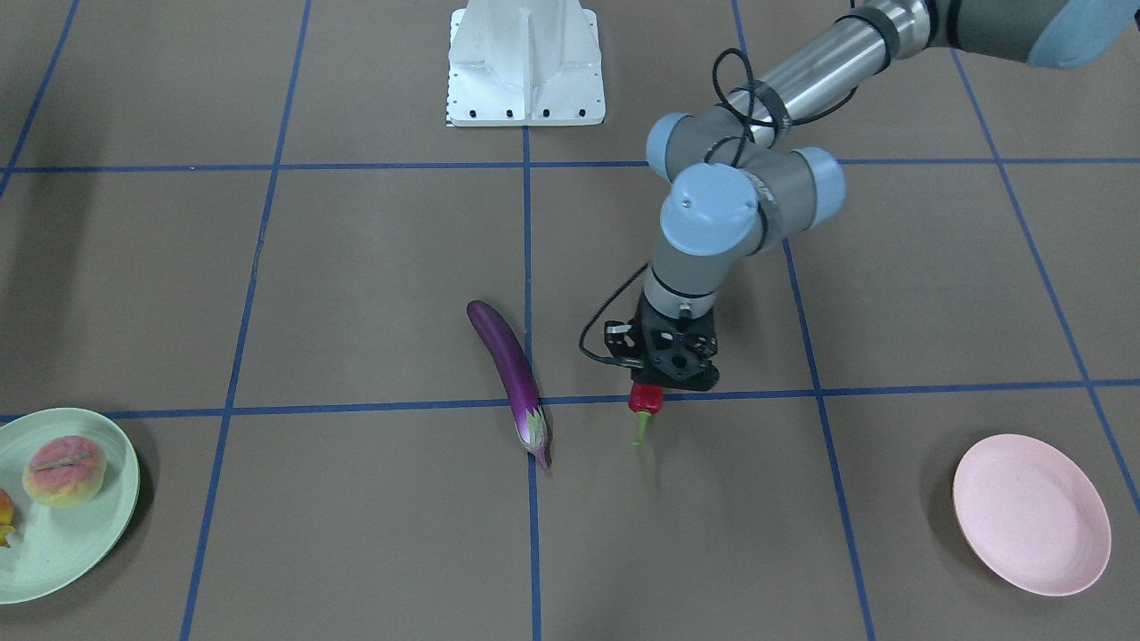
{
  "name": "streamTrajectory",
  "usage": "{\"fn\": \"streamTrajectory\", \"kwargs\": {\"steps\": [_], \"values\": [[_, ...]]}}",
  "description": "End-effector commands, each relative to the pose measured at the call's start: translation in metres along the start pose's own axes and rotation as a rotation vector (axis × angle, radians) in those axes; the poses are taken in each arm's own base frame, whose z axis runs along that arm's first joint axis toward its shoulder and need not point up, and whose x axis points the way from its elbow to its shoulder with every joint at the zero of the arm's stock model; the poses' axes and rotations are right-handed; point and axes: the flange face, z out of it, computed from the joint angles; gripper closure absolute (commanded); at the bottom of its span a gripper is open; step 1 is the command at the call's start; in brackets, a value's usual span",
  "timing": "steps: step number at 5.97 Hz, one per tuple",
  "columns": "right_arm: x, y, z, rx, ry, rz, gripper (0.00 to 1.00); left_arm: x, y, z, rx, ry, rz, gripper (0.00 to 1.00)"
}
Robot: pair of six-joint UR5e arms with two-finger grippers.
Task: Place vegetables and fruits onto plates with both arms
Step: 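Grasp the chili pepper with the left gripper and place it on the pink plate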
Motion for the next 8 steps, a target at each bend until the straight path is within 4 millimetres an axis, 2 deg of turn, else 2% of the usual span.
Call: {"fn": "streamTrajectory", "kwargs": {"steps": [1,2,3,4,5,6,7,8], "values": [[-0.001,0.000,0.001,-0.002,0.000,-0.003,0.00,-0.154,-0.043,-0.013,-0.043,-0.074,0.084,1.00],[-0.001,-0.001,0.001,-0.002,0.000,-0.003,0.00,-0.250,-0.067,-0.022,-0.076,-0.112,0.118,1.00],[-0.001,-0.001,0.001,-0.002,0.000,-0.003,0.00,-0.325,-0.077,-0.023,-0.117,-0.146,0.148,1.00],[-0.001,-0.001,0.001,-0.003,0.000,-0.004,0.00,-0.377,-0.077,-0.016,-0.154,-0.173,0.157,1.00],[-0.001,-0.001,0.001,-0.003,0.000,-0.004,0.00,-0.384,-0.075,-0.010,-0.166,-0.179,0.143,0.79],[-0.002,-0.001,0.001,-0.002,0.000,-0.005,0.00,-0.380,-0.077,-0.012,-0.147,-0.172,0.155,0.14],[-0.002,-0.001,0.001,0.000,-0.003,-0.006,0.00,-0.377,-0.079,-0.015,-0.135,-0.166,0.163,0.00],[-0.003,-0.001,0.001,-0.001,-0.020,-0.004,0.00,-0.360,-0.085,-0.029,-0.102,-0.152,0.167,0.00]]}}
